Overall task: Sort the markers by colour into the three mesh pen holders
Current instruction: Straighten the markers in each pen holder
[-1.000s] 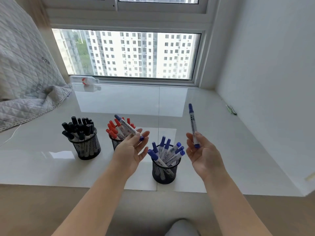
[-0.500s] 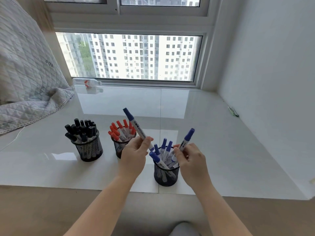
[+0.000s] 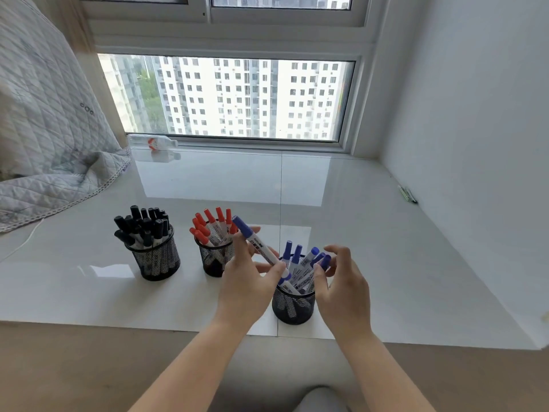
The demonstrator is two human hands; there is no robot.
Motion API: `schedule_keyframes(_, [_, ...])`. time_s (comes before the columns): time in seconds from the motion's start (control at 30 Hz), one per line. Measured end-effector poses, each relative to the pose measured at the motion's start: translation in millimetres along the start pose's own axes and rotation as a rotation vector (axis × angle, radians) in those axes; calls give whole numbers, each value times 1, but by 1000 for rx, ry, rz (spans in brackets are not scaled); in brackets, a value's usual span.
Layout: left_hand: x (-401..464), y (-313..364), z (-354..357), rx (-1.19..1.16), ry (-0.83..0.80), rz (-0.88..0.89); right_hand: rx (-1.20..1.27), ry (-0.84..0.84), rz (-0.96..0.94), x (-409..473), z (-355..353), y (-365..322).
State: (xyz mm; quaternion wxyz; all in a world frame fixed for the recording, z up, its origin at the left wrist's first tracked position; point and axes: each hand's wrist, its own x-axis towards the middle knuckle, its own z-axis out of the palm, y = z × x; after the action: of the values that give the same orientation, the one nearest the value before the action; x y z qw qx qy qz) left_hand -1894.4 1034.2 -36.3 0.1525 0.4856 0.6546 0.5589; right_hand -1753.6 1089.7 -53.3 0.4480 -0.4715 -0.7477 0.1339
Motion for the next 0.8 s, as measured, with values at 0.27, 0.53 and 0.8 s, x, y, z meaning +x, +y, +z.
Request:
schedule_keyframes(0.27, [-15,5,22,42,-41,29,51,-22,-46,-2,0,11])
schedule_keyframes(0.53, [-22,-1,32,124,110,8,233,-46,154,1,-3,18])
schedule_keyframes(0.8, [-25,2,25,174,181,31,259,-106,212,5,-1,23])
